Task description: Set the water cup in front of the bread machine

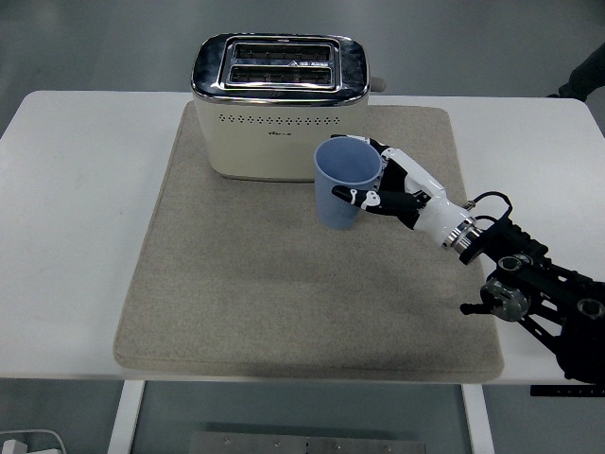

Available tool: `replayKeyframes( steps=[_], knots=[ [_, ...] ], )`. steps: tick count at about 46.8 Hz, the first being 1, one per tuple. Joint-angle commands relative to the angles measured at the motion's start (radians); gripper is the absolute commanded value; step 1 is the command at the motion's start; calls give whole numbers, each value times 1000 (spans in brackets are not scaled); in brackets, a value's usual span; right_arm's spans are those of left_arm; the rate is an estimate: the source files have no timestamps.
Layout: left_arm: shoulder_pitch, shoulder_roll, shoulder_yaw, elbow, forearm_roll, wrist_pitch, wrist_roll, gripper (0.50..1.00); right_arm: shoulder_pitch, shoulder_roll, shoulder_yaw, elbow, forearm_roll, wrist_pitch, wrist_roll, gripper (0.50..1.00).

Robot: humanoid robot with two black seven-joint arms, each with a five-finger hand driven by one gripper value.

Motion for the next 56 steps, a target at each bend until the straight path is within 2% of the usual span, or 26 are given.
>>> replayKeyframes(
  steps=[1, 9, 40, 56],
  knots=[
    [0, 0, 0, 0, 1, 0, 0, 1000, 27, 24, -20, -9, 1, -13, -3, 643],
    [0, 0, 0, 0, -1, 0, 0, 1000, 56, 61, -40, -15, 4, -17, -3, 646],
    [2, 0, 0, 0, -1, 0, 0, 1000, 157, 277, -120, -207, 9, -31, -8, 654],
    [0, 0, 0, 0, 1, 0, 0, 1000, 189, 285, -137, -299, 14, -31, -8, 660]
  ],
)
